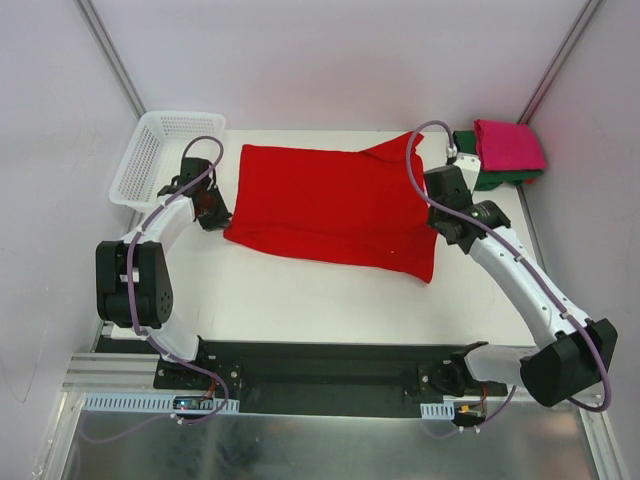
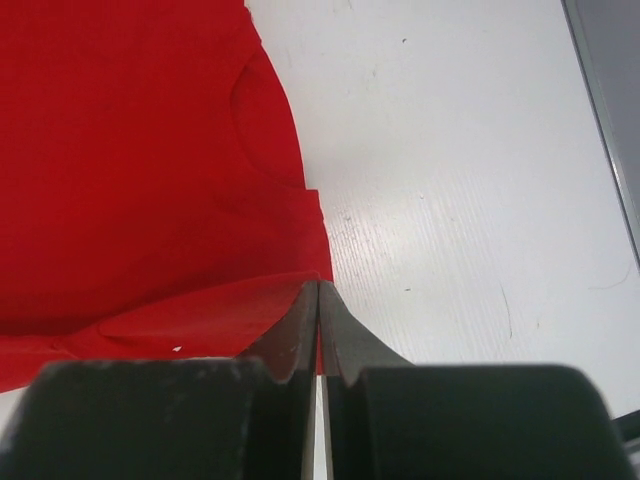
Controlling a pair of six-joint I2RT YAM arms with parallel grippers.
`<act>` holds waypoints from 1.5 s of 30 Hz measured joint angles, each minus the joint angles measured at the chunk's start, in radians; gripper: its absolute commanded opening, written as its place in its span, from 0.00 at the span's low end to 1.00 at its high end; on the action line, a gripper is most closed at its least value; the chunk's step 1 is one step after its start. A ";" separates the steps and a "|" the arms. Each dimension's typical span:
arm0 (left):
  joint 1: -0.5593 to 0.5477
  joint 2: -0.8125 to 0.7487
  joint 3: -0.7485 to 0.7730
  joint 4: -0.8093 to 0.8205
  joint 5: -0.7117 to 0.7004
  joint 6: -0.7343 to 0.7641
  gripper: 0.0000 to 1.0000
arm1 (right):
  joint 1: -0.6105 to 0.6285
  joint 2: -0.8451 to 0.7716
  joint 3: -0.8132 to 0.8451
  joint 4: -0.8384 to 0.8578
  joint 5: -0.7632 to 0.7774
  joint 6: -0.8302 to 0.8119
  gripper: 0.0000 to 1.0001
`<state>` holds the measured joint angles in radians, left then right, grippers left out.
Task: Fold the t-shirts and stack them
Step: Fold the flattened tshirt in 1/3 of the way
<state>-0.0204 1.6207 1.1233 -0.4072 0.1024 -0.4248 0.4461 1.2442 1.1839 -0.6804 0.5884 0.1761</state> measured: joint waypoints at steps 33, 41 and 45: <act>0.048 0.132 0.150 -0.025 0.056 0.014 0.00 | -0.161 0.222 0.229 0.085 -0.094 -0.066 0.01; 0.048 0.171 0.193 -0.027 0.066 0.014 0.00 | -0.167 0.303 0.302 0.110 -0.115 -0.090 0.01; 0.048 0.194 0.227 -0.027 0.073 0.014 0.00 | -0.175 0.330 0.324 0.119 -0.124 -0.099 0.01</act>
<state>0.0280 1.8145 1.3502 -0.4343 0.1757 -0.4110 0.2714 1.5742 1.5078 -0.5613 0.4648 0.0769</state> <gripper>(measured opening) 0.020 0.015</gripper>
